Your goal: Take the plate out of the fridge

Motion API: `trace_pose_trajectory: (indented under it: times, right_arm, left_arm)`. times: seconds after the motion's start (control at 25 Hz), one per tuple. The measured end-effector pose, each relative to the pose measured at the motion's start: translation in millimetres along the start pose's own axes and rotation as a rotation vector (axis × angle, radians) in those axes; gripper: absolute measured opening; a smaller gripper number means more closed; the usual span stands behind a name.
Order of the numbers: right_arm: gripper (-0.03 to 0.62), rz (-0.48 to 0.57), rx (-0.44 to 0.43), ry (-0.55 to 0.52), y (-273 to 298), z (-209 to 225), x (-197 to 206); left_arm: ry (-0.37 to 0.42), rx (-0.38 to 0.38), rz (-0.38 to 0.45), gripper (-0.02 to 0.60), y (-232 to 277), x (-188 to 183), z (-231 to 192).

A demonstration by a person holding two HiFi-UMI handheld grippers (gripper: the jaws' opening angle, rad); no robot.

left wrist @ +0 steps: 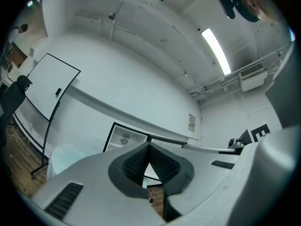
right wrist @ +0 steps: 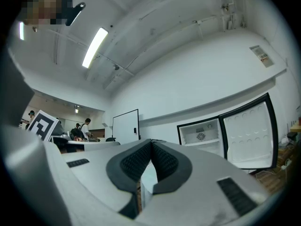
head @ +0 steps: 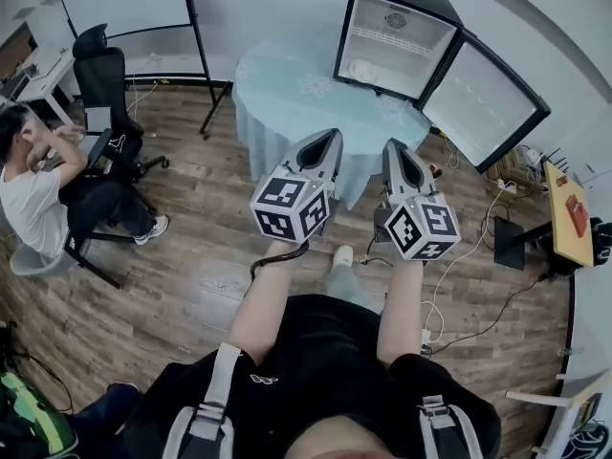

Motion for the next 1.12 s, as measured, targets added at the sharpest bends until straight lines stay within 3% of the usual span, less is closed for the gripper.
trace_pose_trajectory:
  times: [0.44, 0.64, 0.88, 1.12]
  right_arm:
    - [0.005, 0.038, 0.168, 0.051, 19.4, 89.7, -2.7]
    - [0.005, -0.007, 0.209, 0.046, 26.5, 120.2, 6.9]
    - [0.005, -0.038, 0.334, 0.087, 32.2, 192.4, 17.0]
    - [0.005, -0.113, 0.349, 0.123, 75.5, 246.7, 35.1]
  left_arm:
    - [-0.039, 0.058, -0.049, 0.0, 79.2, 29.7, -12.9]
    - [-0.08, 0.1, -0.092, 0.0, 120.6, 51.7, -8.2]
    - [-0.13, 0.147, -0.166, 0.0, 185.6, 93.2, -3.0]
    - [-0.167, 0.137, -0.244, 0.0, 246.9, 130.7, -17.2]
Point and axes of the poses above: the fingertips, and each gripper's own axes: y forward along the fingers, z to its right, x out of its underside, the point moved 7 cm from there along -y, backward along the fingers, and after that the axes turned 8 degrees about y, right-handed, at the moved point
